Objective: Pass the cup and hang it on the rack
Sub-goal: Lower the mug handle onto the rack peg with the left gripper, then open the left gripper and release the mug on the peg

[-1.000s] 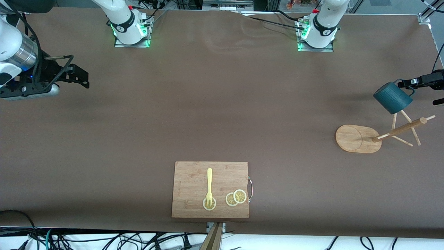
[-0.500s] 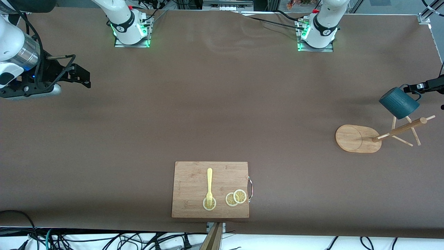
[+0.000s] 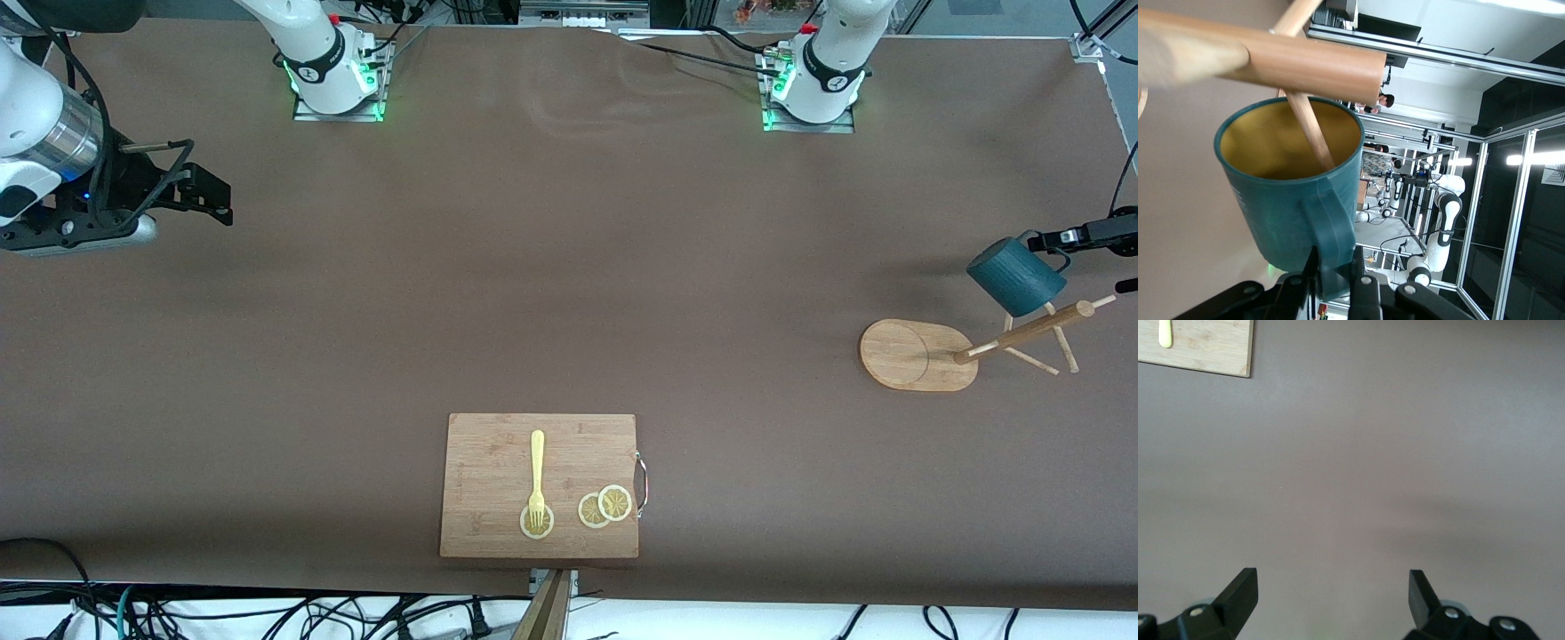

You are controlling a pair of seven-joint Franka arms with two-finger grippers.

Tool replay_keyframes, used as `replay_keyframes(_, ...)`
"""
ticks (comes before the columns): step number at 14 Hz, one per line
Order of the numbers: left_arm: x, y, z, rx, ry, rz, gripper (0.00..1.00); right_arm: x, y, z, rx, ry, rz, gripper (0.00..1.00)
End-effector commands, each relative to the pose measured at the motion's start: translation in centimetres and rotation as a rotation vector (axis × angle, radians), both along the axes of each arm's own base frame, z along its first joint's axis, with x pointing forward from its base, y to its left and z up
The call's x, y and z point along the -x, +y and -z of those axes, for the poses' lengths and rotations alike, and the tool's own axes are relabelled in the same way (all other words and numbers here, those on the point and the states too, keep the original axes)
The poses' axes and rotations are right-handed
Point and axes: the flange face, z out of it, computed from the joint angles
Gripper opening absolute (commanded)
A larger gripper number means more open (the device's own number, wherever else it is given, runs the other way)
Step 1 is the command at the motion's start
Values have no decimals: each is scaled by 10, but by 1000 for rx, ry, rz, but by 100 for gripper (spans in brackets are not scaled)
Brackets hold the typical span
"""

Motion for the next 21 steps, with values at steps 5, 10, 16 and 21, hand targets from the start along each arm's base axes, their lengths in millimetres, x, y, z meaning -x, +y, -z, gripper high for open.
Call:
replay_keyframes(5,-5,11,3,47,-5,-37,26,2,2,-2,12,-1,-18,100)
replay_keyframes(10,-7,11,-2,48,-21,-47,100,2,2,-1,13,1,-18,100)
replay_keyframes(16,-23,2,-97,-115,-21,30,100,1,2,0,13,2,-18,100)
replay_keyframes(21,-31,-20,-161,-267,12,115,100,1,2,0,14,2,-18,100)
